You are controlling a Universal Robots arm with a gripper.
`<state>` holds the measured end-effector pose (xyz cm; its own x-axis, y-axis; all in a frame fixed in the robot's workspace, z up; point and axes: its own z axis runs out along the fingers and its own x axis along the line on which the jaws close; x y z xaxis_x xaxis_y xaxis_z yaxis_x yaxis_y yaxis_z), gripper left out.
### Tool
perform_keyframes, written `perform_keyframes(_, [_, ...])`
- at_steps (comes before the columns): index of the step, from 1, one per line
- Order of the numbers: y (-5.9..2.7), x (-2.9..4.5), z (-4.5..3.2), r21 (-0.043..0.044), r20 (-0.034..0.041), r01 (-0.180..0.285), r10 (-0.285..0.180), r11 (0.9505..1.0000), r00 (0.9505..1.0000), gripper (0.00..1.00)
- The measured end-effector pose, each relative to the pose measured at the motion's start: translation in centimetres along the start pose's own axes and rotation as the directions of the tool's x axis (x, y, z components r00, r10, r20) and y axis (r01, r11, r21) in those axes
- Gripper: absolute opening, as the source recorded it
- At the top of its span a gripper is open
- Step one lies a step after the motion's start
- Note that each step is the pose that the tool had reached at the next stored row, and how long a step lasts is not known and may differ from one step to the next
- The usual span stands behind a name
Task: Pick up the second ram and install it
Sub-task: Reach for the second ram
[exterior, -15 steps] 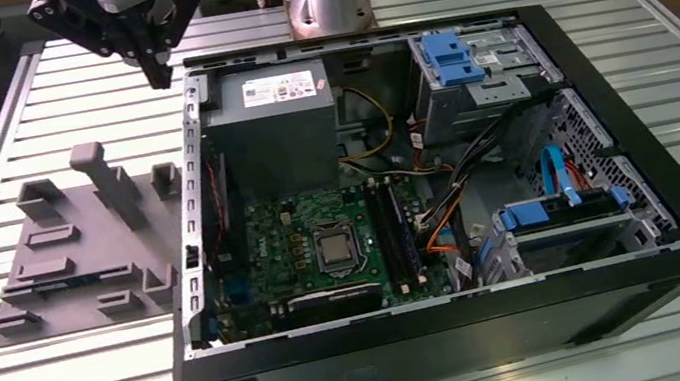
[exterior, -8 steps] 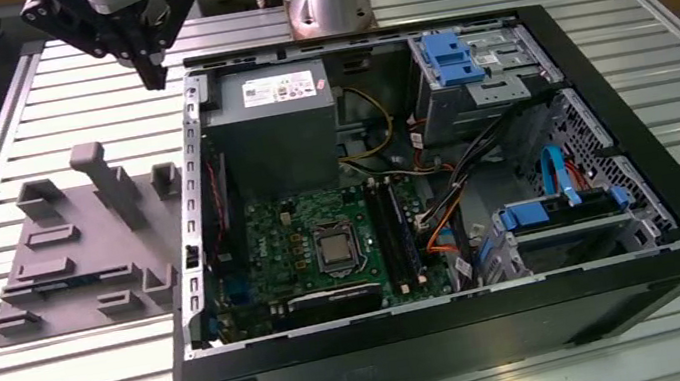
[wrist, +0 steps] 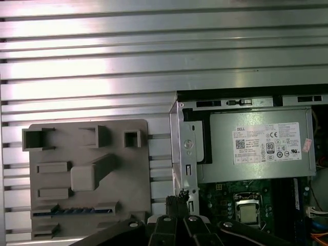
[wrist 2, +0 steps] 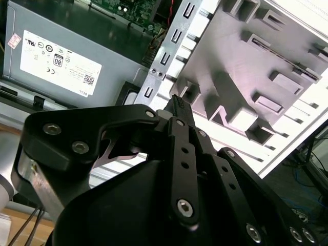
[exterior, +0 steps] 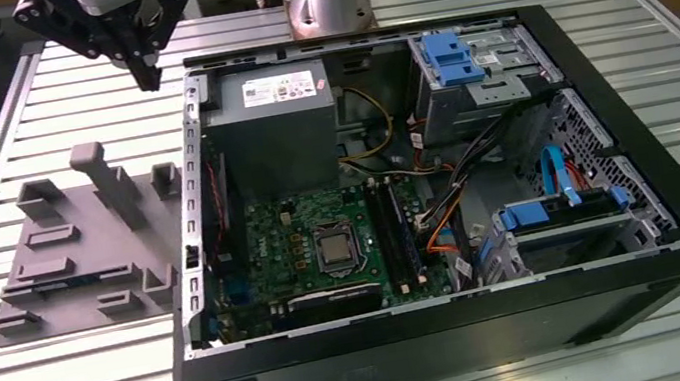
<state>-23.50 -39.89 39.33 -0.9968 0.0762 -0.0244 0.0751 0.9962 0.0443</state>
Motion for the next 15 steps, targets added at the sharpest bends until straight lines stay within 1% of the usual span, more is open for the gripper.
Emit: perform_keyframes(15, [-0.07,0.92,-0.02,0.0000,0.0001,0.000,0.000,1.0000,1.0000,0.11])
